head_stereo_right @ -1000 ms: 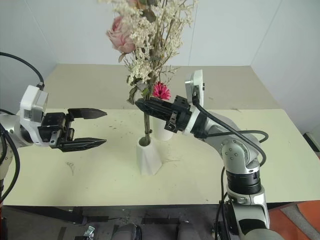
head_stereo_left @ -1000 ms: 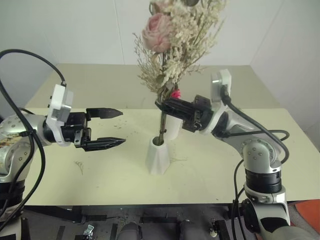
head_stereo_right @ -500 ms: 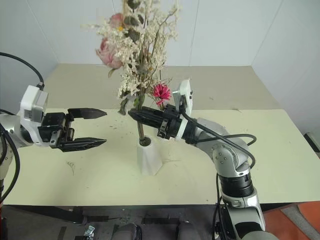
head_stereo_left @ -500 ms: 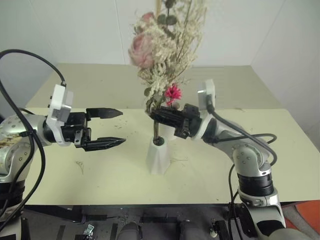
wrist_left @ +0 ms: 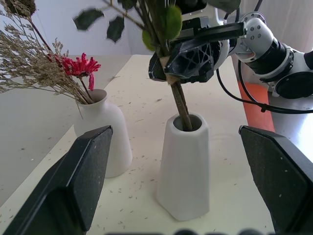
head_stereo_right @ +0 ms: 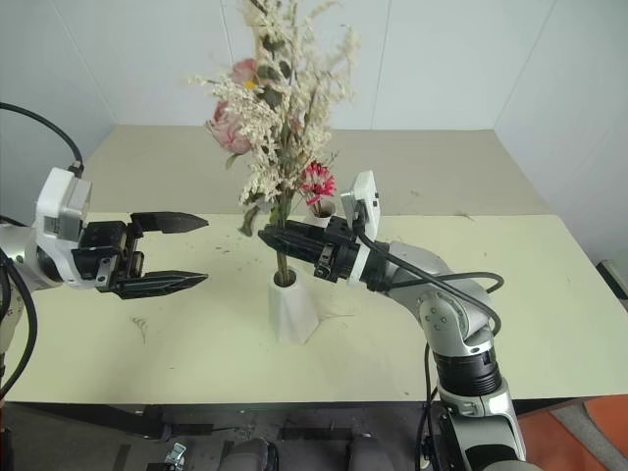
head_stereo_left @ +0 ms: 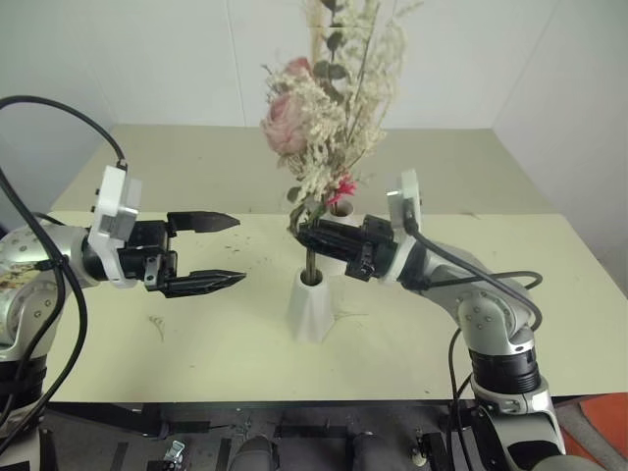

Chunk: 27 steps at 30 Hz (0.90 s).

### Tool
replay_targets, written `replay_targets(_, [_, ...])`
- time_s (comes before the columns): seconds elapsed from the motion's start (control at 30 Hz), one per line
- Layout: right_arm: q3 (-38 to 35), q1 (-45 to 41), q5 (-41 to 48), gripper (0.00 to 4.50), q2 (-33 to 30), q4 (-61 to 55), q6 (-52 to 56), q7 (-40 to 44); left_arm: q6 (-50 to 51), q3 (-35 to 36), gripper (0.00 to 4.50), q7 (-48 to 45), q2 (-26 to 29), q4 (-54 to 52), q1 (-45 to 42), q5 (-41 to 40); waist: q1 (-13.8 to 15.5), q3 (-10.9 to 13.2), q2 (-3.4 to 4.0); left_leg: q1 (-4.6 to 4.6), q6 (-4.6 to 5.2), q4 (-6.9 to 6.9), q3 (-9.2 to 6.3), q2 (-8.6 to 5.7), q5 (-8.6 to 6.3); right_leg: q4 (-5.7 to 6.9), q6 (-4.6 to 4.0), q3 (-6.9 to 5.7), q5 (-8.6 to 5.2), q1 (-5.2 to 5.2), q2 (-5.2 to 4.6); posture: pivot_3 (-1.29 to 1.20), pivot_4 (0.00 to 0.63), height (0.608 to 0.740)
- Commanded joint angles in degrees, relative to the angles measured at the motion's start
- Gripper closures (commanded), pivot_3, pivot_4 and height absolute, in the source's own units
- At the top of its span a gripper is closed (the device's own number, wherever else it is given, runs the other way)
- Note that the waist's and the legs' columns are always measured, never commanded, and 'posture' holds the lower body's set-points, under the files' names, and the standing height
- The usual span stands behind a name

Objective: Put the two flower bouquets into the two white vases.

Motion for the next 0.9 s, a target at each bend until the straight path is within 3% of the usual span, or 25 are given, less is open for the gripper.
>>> replay_targets(0.03, [-0.4,1.3,0.5,2.3,-1.9,-3.9,-0.4,1.3,-0.5,1.0,0.0,0.0,0.5,-0.8,-0.9,-0.4,0.0,0.0,0.0,0.0,0.0,0.0,0.0,0.0,0.0,0.0,0.0,0.0,0.0,0.0,0.0,0.0,0.15,0.74])
replay_targets(0.27, [-3.0,5.8,1.3,0.06,-10.4,-7.5,-0.7,5.7,-1.1,0.0,0.0,-0.6,0.1,0.6,-2.2,0.3,0.1,0.0,0.0,0.0,0.0,0.0,0.0,0.0,0.0,-0.01,0.0,-0.01,0.0,0.02,-0.01,0.0,0.15,0.74])
replay_targets(0.57, [-6.1,11.0,-0.6,0.06,-20.8,-9.8,-1.9,9.4,-1.4,-0.6,0.0,-1.4,-0.3,1.1,-2.5,0.6,0.1,0.0,-0.01,0.01,0.0,0.01,0.0,0.0,0.0,-0.02,0.0,0.0,0.0,0.03,0.0,0.0,0.15,0.74])
replay_targets(0.9, [-27.9,30.0,-9.9,0.06,-36.7,-6.6,-5.5,11.6,-2.6,2.4,0.0,-0.6,-0.5,-0.1,3.1,1.3,0.2,0.0,0.0,0.07,0.0,0.0,0.01,-0.02,0.0,-0.03,0.0,0.03,-0.01,0.09,-0.01,0.0,0.15,0.74])
